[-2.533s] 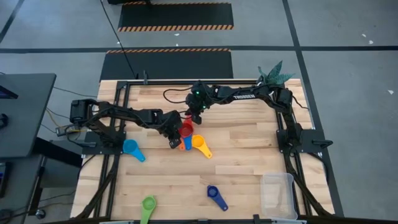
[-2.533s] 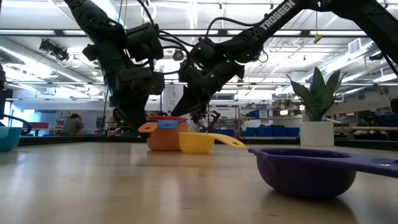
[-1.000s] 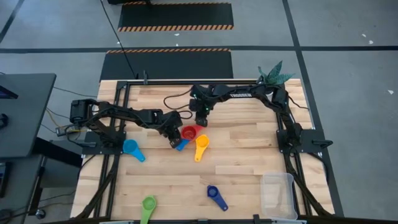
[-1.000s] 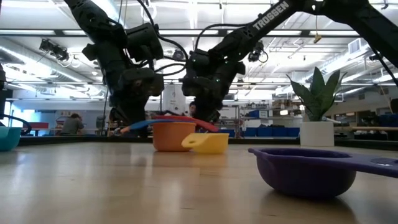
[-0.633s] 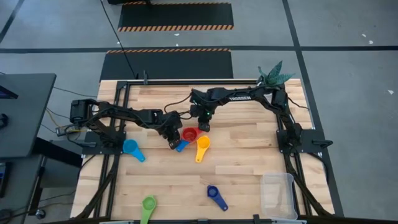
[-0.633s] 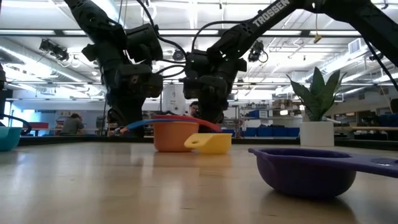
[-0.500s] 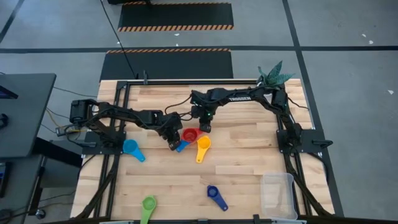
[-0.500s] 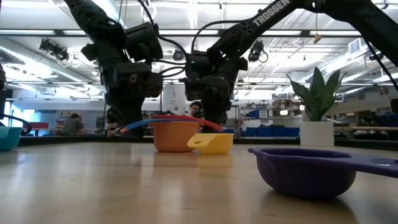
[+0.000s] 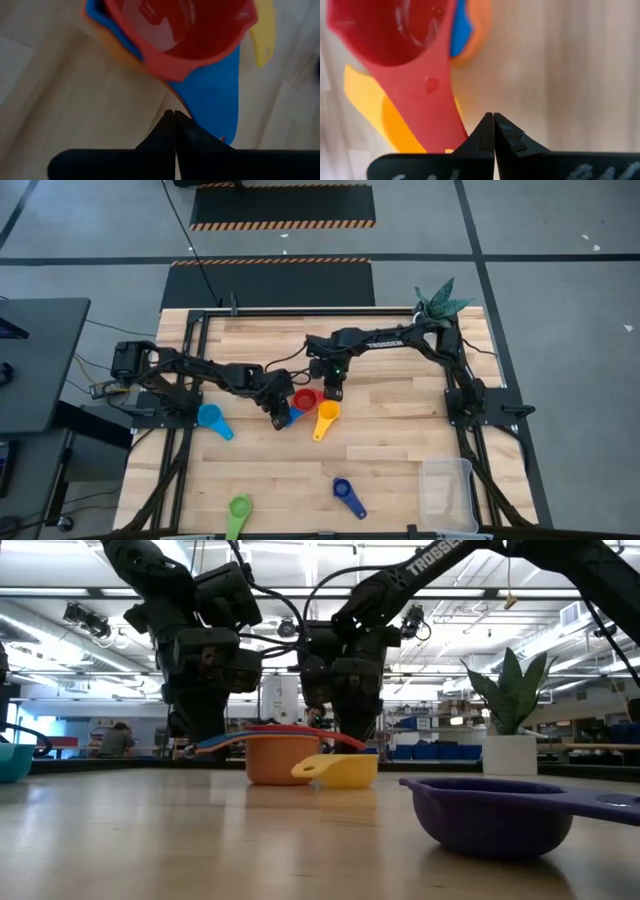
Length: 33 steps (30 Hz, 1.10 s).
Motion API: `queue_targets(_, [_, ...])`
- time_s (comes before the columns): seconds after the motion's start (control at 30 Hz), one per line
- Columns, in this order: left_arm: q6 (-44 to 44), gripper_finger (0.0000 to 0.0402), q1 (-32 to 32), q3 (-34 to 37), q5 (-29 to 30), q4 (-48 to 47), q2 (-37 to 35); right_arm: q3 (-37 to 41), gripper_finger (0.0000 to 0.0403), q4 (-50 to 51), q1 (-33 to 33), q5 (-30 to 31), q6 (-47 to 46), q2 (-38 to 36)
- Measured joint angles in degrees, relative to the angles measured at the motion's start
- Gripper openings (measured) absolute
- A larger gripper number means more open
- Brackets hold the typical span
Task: Nest measuring cups in basket
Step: Stack the red measuring cup on top of the blue measuring cup
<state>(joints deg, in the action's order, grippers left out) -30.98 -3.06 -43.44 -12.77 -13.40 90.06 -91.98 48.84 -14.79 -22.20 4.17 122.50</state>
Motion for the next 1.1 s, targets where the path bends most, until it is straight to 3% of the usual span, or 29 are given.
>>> queue_targets(0.27, [-3.2, 0.0, 2.4, 0.0, 1.9, 3.6, 1.1, 0.0, 0.0, 0.1, 2.9, -0.5, -1.1, 0.0])
queue_targets(0.5, [-6.2, 0.0, 5.2, 0.0, 1.7, 12.6, 7.5, 0.0, 0.0, -0.6, 5.0, -1.9, -5.8, 0.0])
queue_targets(0.8, [-2.0, 0.0, 7.0, 0.0, 1.7, 16.3, 9.3, 0.1, 0.0, -3.5, 8.9, -1.3, -17.0, 0.0])
queue_targets(1.1, [0.1, 0.0, 7.6, 0.0, 1.5, 17.0, 9.3, 0.1, 0.0, -6.1, 11.0, 0.1, -21.0, 0.0])
